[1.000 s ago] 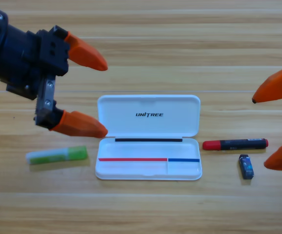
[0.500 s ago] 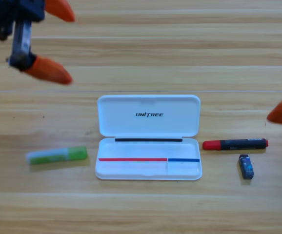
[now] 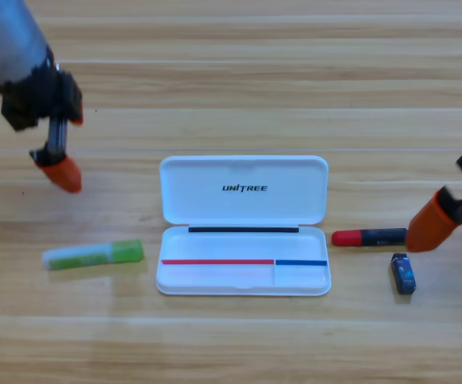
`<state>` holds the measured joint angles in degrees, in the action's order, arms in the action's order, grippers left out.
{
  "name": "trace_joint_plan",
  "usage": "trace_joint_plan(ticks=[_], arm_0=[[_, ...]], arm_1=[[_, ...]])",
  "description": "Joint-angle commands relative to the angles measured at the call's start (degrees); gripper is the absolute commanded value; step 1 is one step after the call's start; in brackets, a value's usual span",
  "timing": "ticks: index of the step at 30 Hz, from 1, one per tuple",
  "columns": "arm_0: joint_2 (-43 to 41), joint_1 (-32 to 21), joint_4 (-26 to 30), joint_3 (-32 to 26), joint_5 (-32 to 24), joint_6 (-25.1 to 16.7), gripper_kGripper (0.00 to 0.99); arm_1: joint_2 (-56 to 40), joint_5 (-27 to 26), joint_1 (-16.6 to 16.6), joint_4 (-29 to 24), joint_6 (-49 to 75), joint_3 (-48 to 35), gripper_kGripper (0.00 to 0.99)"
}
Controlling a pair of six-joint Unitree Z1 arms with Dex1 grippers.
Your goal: Clean up eraser and pencils
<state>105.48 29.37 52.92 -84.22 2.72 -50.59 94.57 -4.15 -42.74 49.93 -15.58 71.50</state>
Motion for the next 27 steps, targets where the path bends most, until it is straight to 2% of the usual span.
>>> trace_joint_plan(ticks=[1,12,16,20,27], arm_0=[[6.49,-1.07,-0.19,2.48,-0.44,2.33,0.986],[6.93,-0.54,-3.26,8.02,-1.23,4.00,0.986],[6.14,0.34,-3.97,9.60,-1.14,4.44,0.986],[5.09,1.31,-5.55,11.80,-1.23,4.88,0.986],[4.74,2.89,-10.03,15.93,-1.23,3.83,0.986]], arm_1=[[10.37,2.30,1.08,-0.09,-8.85,-2.25,0.990],[21.19,4.06,0.91,-5.89,-15.27,-1.45,0.976],[24.09,6.43,0.91,-7.39,-15.71,-0.58,0.917],[26.11,6.61,0.91,-7.47,-16.24,0.13,0.847],[27.87,6.52,0.91,-8.27,-16.24,0.48,0.808]])
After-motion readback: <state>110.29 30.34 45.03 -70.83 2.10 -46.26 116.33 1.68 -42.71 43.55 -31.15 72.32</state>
